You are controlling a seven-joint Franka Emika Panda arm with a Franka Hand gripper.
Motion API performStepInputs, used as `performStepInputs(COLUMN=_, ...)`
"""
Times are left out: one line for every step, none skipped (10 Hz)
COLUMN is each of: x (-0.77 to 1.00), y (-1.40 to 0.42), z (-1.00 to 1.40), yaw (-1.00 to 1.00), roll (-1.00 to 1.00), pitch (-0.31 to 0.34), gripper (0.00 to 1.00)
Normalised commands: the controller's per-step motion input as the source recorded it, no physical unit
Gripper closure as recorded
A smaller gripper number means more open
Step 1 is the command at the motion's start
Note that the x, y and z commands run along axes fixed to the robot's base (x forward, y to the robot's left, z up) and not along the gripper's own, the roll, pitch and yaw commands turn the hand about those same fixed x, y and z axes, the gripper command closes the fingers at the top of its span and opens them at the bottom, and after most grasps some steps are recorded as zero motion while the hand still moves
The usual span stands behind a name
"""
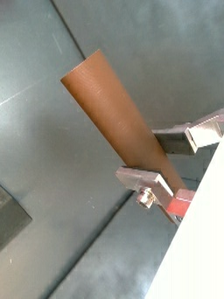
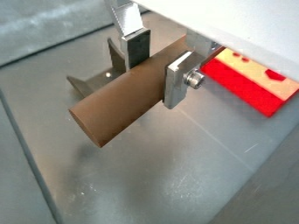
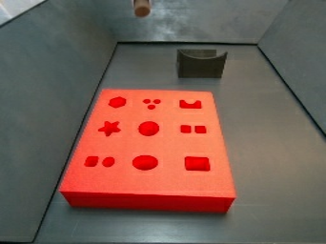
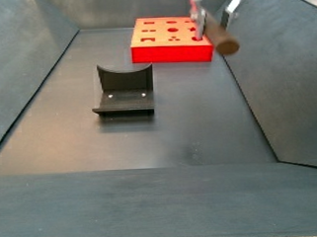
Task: Pick up the oval object. Move up. Place the oval object on the fixture. Regrasp the oval object. Move to above the board. Insert the oval object.
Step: Place the oval object on the fixture.
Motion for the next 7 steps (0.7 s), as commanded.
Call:
performStepInputs(x=1.0, y=-0.42, z=-0.03, yaw=-0.66, roll=-0.44, pitch=-0.063, gripper=1.0)
performStepInputs(x=1.0, y=-0.42, z=-0.08, yaw=-0.65, roll=-0.45, pitch=-0.051, gripper=1.0)
performStepInputs(x=1.0, y=-0.33, z=-0.09, yaw=-0.45, roll=-0.4, pitch=-0.041, gripper=1.0)
performStepInputs(x=1.0, y=-0.28, z=-0.07, yaw=-0.27, roll=-0.31, pitch=-0.036, gripper=1.0)
performStepInputs(x=1.0, y=-0.26, z=-0.06, yaw=-0.18, roll=-0.22, pitch=-0.015, gripper=1.0)
performStepInputs(x=1.0, y=-0.24, z=-0.06, yaw=-0.13, roll=-0.19, pitch=-0.006, gripper=1.0)
performStepInputs(x=1.0, y=-0.18, z=-0.05, yaw=-0.07, roll=-0.15, pitch=0.011, gripper=1.0)
